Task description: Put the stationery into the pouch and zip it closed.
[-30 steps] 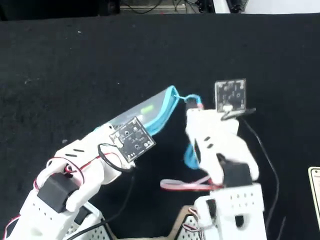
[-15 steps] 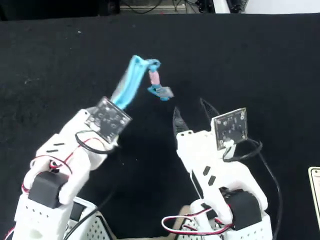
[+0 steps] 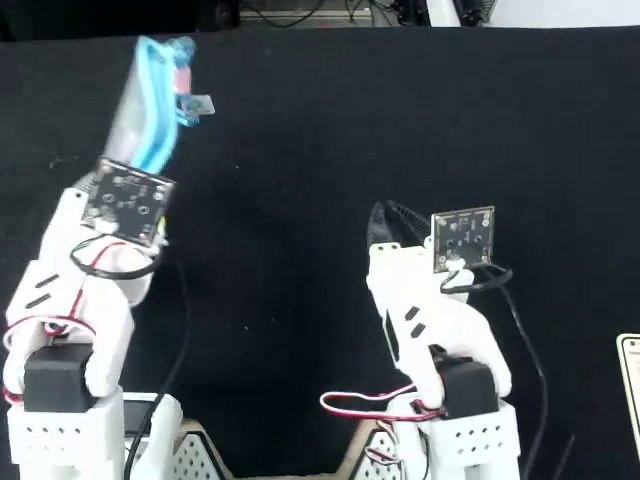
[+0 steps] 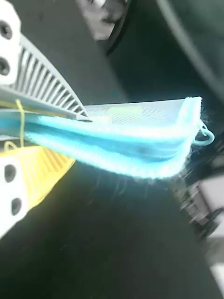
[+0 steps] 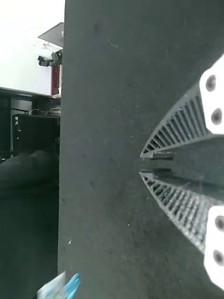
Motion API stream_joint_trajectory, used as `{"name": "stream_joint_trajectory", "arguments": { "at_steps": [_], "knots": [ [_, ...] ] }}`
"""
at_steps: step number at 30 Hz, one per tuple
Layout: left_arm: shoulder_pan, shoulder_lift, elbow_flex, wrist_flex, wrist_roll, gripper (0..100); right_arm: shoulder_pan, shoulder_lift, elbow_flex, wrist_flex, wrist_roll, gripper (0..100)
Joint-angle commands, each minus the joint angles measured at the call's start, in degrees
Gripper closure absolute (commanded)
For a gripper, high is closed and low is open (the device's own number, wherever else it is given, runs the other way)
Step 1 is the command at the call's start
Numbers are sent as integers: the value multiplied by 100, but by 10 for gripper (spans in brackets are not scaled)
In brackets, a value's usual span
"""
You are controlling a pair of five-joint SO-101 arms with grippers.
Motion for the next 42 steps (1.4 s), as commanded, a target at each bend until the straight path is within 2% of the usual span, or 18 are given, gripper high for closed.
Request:
{"name": "stream_joint_trajectory", "arguments": {
  "at_steps": [1,5,11,16,21,25,29,42],
  "knots": [
    [-321,-26,-295,-949,-44,971,114,-101,127,-325,-53,974],
    [-374,176,382,-1705,-44,971,167,-110,444,-615,-53,974],
    [-374,1442,769,-2462,-9,971,545,-119,778,-1099,-53,974],
    [-84,2251,541,-2462,0,971,475,-110,892,-1090,-141,970],
    [514,2303,637,-2286,0,971,431,-110,971,-1116,-299,970],
    [593,2356,787,-2189,44,971,431,-110,971,-1081,-316,970],
    [620,2391,857,-2057,598,971,422,-110,1033,-1116,-325,970],
    [655,2330,971,-1749,1697,971,413,-110,1138,-1116,-334,969]
  ]
}}
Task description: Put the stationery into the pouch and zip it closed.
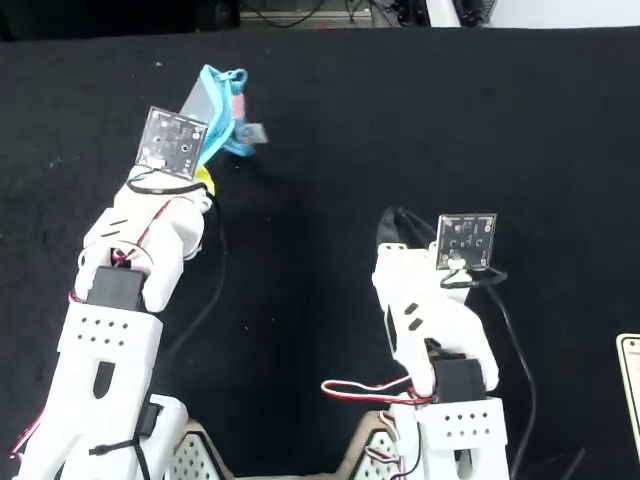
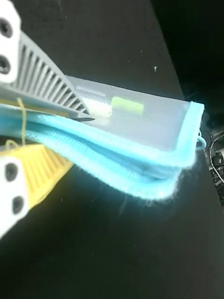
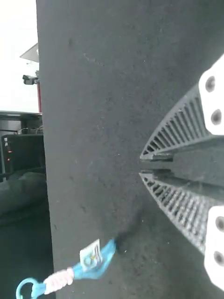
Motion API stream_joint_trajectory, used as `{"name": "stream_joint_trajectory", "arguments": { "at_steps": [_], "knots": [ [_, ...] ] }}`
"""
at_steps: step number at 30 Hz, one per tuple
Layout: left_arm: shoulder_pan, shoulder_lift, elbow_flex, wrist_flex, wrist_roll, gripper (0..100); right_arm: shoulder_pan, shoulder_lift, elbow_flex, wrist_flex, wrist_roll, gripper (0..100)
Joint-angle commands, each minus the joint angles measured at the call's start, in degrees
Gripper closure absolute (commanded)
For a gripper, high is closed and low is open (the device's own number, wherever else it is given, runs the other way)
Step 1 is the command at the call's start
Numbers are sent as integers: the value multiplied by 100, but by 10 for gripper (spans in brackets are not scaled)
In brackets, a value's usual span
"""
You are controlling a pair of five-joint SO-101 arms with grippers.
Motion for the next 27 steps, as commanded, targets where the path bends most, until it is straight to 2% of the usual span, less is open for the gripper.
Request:
{"name": "stream_joint_trajectory", "arguments": {
  "at_steps": [1,8,16,19,27],
  "knots": [
    [13,9,215,70,343,971,-35,-101,-22,-158,-53,969],
    [-4,9,576,62,369,971,-352,-101,22,-158,-18,969],
    [-4,9,813,-229,387,970,-360,-101,22,-158,-9,969],
    [-31,9,1007,-431,659,970,-360,-101,22,-158,-9,969],
    [92,35,1051,-422,756,970,-360,-101,31,-149,-9,969]
  ]
}}
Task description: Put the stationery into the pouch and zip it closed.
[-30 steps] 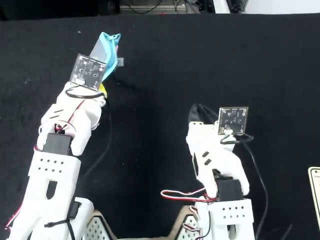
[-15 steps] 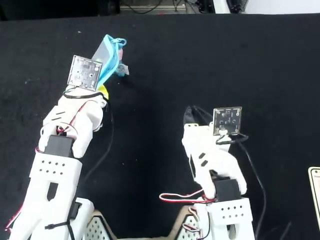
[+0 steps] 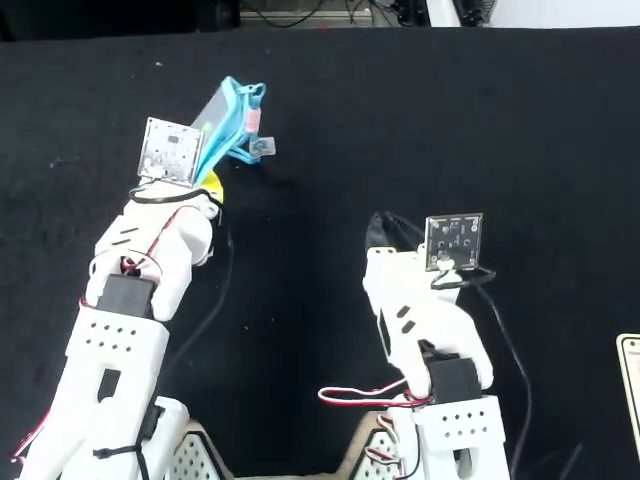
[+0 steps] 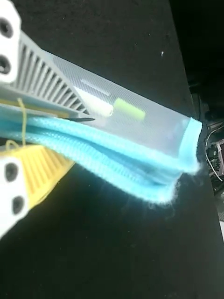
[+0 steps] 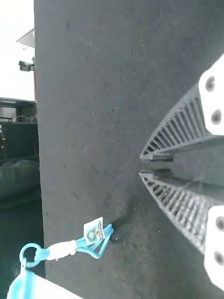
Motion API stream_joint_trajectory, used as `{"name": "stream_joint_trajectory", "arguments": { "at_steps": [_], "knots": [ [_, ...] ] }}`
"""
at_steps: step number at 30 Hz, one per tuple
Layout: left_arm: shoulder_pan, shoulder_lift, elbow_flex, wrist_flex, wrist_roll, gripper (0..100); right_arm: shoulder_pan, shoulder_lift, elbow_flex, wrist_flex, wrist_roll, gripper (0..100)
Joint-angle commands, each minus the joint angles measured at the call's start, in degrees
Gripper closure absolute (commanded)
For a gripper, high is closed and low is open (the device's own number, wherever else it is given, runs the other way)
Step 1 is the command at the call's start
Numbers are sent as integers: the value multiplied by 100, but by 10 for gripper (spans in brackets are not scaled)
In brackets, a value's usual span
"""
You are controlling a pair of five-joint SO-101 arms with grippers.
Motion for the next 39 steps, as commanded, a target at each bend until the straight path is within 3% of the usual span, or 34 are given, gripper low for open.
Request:
{"name": "stream_joint_trajectory", "arguments": {
  "at_steps": [1,8,17,34,39],
  "knots": [
    [-31,88,365,26,114,970,-53,-101,-22,-132,-9,969],
    [-13,97,365,26,132,970,-62,-101,-22,-132,-9,969],
    [567,44,629,-18,105,970,-62,-101,22,-132,-9,969],
    [602,105,629,-35,123,970,-193,-101,40,-141,0,969],
    [822,105,1042,-800,123,948,-290,-101,57,-141,0,969]
  ]
}}
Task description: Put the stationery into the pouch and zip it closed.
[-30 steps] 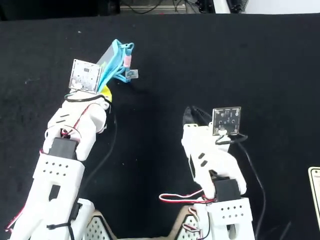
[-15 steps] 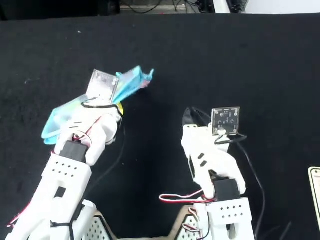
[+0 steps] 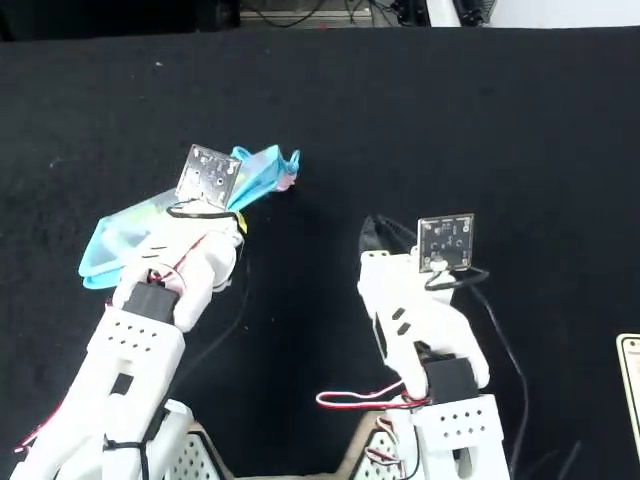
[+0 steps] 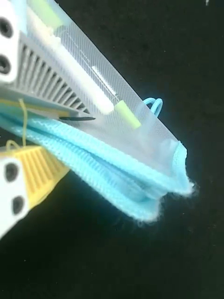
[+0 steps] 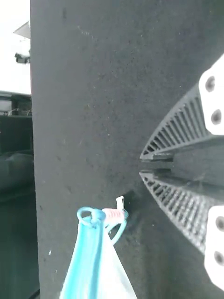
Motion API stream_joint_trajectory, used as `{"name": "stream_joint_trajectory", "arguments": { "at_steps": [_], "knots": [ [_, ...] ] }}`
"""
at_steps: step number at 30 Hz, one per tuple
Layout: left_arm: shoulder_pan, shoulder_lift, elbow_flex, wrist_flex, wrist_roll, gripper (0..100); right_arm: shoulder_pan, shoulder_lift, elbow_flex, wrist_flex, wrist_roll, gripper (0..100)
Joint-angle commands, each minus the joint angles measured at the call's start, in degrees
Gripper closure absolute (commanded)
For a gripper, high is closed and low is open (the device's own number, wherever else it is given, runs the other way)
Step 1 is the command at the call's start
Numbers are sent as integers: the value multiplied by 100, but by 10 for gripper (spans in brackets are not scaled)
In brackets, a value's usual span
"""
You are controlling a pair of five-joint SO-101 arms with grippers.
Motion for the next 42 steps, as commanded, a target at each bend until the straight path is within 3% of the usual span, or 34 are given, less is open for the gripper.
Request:
{"name": "stream_joint_trajectory", "arguments": {
  "at_steps": [1,5,15,22,28,30,42],
  "knots": [
    [180,0,435,-721,105,919,-88,-101,-48,-132,0,969],
    [163,-62,734,-1134,105,807,-88,-101,-48,-132,0,969],
    [-66,-325,725,-1196,105,863,-79,-101,-57,-132,9,969],
    [-690,-2242,725,-193,114,863,-97,-101,-66,-132,9,969],
    [-523,-4185,1305,369,70,849,-97,-101,-66,-132,9,969],
    [-400,-4527,1481,422,79,794,-97,-101,-66,-132,9,969],
    [-374,-3789,1235,422,70,771,-97,-101,-57,-132,9,969]
  ]
}}
